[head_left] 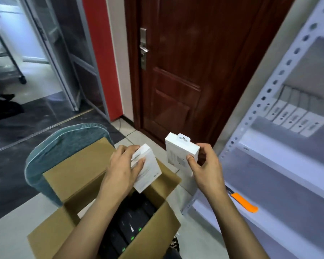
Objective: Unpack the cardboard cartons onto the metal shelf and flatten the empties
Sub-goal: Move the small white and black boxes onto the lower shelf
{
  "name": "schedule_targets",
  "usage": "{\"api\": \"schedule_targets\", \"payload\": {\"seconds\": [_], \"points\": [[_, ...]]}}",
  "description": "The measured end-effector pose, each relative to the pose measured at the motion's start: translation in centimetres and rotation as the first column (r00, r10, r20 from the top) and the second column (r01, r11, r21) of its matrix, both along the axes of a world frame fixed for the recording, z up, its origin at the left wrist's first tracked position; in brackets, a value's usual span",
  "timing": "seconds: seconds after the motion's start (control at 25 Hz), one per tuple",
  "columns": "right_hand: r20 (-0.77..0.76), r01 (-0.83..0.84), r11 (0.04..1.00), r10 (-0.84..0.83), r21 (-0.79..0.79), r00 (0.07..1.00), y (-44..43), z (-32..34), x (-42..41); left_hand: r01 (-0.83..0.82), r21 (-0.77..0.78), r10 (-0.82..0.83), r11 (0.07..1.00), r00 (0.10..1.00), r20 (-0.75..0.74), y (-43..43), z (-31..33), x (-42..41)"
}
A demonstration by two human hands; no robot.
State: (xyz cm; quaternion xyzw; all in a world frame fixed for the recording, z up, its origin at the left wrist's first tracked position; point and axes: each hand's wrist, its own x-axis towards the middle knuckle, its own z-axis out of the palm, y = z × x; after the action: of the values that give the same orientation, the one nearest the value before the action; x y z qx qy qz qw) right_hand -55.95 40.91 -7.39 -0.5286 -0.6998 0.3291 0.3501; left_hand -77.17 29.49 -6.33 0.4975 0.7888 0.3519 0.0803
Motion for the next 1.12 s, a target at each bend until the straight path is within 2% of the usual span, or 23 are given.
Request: {"api": "schedule_targets", "payload": {"seconds": [0.36, 0.48, 0.84, 1.12], "points": [[-0.037, 0.221, 0.975, -0.220, 0.030, 0.975, -1.2, 1.2, 8.8, 0.152, -0.022, -0.150, 0.988, 0.986, 0.070, 4.7, 1.7, 7.1], [-0.072, 0.290, 0.956, -0.287, 0.035, 0.955, -1.1, 1.5, 11.5, 0.227, 0.015, -0.227, 0.974, 0.970, 0.087, 6.0, 2.4, 9.6], [-0.116, 0.425, 0.904, -0.418, 0.047, 0.901, -0.1, 3.2, 21.0, 0.362, 0.110, -0.368, 0.926, 0.929, 0.041, 10.1, 4.8, 18.7], [-0.157, 0.488, 0.872, -0.478, 0.031, 0.864, 1.1, 4.1, 28.0, 0.402, 0.116, -0.409, 0.908, 0.911, 0.046, 13.2, 6.2, 26.5]]}}
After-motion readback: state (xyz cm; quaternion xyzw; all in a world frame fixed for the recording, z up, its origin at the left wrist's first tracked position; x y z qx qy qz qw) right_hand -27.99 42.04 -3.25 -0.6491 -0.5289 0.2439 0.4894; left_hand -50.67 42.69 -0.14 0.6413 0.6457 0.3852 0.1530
